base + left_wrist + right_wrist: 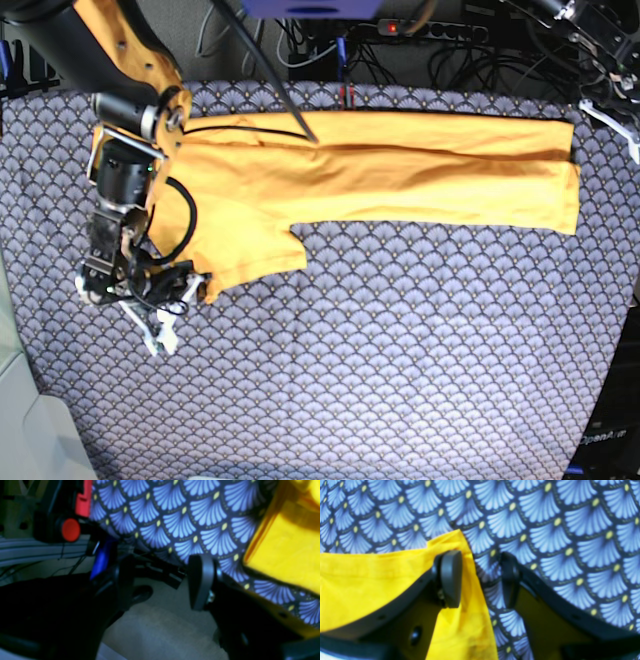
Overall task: Fold the T-shirt properly
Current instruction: 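Move the right gripper down to the protruding sleeve flap, then pinch the sleeve flap with the right gripper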
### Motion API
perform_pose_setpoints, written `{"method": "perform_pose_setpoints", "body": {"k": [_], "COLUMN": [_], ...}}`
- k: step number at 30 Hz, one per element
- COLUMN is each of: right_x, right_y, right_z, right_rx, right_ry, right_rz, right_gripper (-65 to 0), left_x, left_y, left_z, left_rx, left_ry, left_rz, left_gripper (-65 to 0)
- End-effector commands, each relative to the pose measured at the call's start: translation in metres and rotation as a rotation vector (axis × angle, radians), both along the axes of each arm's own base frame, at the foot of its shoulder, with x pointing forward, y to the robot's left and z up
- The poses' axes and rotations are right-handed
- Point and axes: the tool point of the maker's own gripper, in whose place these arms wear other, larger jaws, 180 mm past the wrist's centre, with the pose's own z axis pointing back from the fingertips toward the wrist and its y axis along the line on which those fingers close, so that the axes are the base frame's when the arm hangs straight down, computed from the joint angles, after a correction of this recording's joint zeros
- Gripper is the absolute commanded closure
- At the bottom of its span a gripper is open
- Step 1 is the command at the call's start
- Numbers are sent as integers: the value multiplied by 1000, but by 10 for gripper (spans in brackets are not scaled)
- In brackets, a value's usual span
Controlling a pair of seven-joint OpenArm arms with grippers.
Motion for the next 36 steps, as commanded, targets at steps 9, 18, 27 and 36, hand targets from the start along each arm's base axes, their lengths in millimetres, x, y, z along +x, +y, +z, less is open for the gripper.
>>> {"method": "perform_pose_setpoints", "body": {"k": [9,18,27,36], "right_x": [7,-11,-12,0], "right_y": [1,-1,0,-34], "right_z": [9,-6,-7,55], "right_rx": [1,-14,-14,-155], "right_ry": [-15,52,56,-113], "right_rz": [5,11,13,-43], "right_gripper": [-267,-265,0,0], "left_x": [6,11,17,16], "left_y": [9,8,8,7], "left_z": [13,15,17,15], "left_rx": [37,37,36,30], "left_ry": [-31,-43,-57,-54], "left_rz": [-2,-3,-3,-2], "left_gripper": [-332,-332,-332,-332]}}
